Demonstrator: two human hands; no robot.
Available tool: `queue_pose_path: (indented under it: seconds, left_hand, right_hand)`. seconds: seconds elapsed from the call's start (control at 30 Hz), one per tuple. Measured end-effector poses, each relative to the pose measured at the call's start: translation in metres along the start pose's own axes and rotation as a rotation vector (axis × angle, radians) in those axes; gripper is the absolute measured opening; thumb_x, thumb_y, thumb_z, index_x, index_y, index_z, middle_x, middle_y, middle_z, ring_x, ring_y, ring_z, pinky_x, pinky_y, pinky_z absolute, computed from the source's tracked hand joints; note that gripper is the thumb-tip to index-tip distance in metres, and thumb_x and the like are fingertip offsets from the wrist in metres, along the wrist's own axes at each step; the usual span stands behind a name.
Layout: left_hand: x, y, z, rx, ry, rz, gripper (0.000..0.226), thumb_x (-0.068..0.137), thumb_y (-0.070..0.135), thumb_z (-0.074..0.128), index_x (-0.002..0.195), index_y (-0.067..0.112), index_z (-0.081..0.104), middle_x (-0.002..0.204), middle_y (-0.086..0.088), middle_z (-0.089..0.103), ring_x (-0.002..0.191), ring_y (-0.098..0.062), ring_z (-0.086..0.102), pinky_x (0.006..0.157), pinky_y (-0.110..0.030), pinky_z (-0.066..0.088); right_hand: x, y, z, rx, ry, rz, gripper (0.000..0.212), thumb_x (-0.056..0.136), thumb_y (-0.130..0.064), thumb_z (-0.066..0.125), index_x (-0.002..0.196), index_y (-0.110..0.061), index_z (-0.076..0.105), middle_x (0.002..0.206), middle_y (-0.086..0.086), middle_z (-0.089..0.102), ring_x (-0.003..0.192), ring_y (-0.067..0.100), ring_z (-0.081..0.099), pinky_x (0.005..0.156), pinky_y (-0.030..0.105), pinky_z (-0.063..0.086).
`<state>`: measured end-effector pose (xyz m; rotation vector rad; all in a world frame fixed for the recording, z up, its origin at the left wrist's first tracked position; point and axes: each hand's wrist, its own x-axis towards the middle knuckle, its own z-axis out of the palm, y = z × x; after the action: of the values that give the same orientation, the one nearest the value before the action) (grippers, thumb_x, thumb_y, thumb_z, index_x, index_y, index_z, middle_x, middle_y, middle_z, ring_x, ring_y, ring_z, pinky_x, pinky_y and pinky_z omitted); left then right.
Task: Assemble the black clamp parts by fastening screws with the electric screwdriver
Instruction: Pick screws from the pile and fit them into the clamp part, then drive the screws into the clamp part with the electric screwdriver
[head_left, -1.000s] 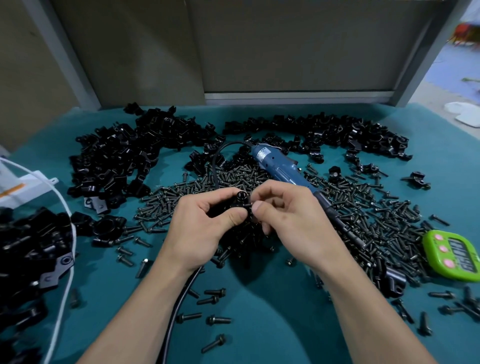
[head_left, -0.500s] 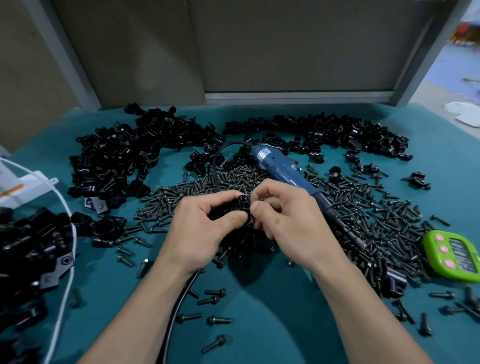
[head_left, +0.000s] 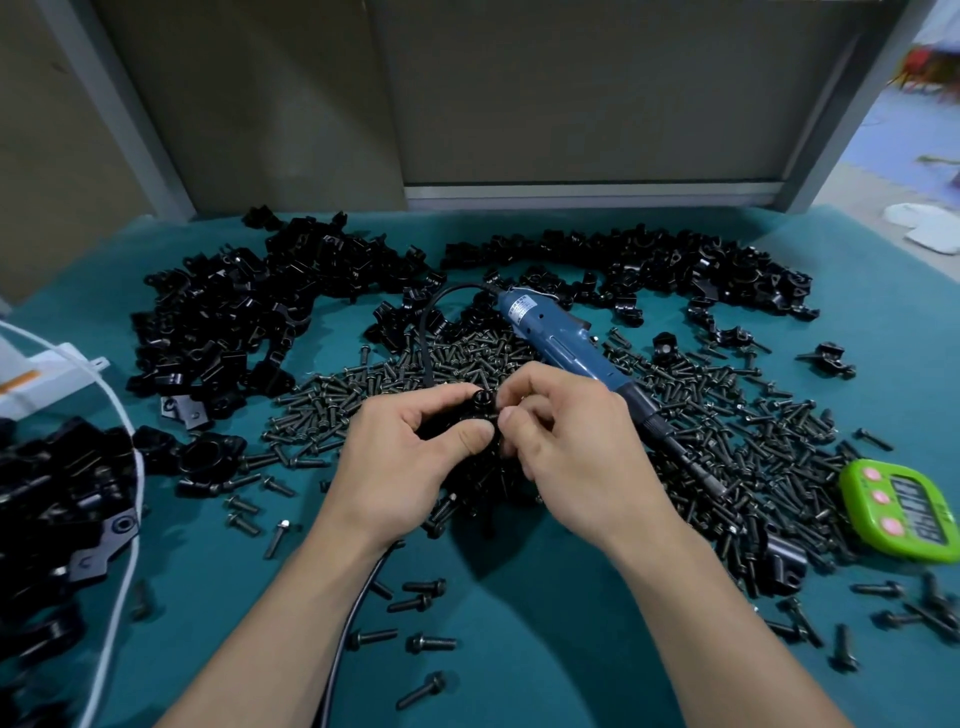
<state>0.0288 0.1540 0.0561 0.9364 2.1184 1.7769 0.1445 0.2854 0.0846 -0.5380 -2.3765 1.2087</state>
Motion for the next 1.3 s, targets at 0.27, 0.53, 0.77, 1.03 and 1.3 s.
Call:
queue_pose_path:
  seconds: [0.27,0.53,0.77,1.03,1.3]
  left_hand:
    - [-0.003,0.0,0.003,0.025,0.015,0.013,0.039,0.081,0.015,0.087,0.101,0.047,0.074,0.096,0.03,0.076,0.097,0.008,0.071,0.087,-0.014,0.055]
    - [-0.005,0.001,0.004,0.021,-0.021,-0.026,0.031,0.084,0.022,0.087,0.109,0.037,0.079,0.099,0.021,0.079,0.097,0.001,0.074,0.09,-0.029,0.06]
    - [-0.004,0.004,0.004,-0.03,-0.043,-0.089,0.037,0.084,0.013,0.086,0.12,0.017,0.079,0.108,0.009,0.08,0.106,-0.009,0.075,0.101,-0.043,0.058]
    - [-0.006,0.006,0.004,-0.034,-0.076,-0.075,0.034,0.082,0.028,0.085,0.115,0.029,0.079,0.106,0.015,0.08,0.104,-0.004,0.074,0.099,-0.038,0.059]
    - [-0.005,0.0,0.006,-0.032,0.071,-0.171,0.028,0.084,0.028,0.087,0.105,0.042,0.075,0.111,0.013,0.079,0.096,-0.003,0.072,0.099,-0.036,0.058]
  right_hand:
    - [0.0,-0.001,0.002,0.038,0.026,0.06,0.033,0.103,-0.034,0.054,0.074,-0.019,0.057,0.059,-0.003,0.065,0.051,0.007,0.052,0.052,0.025,0.043]
    - [0.002,-0.001,0.001,0.057,0.013,0.04,0.027,0.102,-0.033,0.058,0.077,-0.024,0.062,0.06,-0.004,0.068,0.049,0.005,0.054,0.051,0.022,0.045]
    - [0.002,0.0,0.006,-0.032,0.061,0.065,0.048,0.104,-0.039,0.055,0.061,-0.019,0.052,0.046,-0.01,0.052,0.044,0.007,0.043,0.045,0.02,0.031]
    - [0.001,0.0,0.0,-0.044,0.0,0.016,0.048,0.104,-0.036,0.053,0.06,-0.016,0.049,0.047,-0.009,0.047,0.047,0.007,0.04,0.049,0.022,0.03]
    - [0.022,0.005,-0.033,-0.678,0.399,0.269,0.034,0.098,-0.046,0.058,0.121,-0.022,0.058,0.096,0.001,0.068,0.094,0.029,0.062,0.082,0.043,0.044]
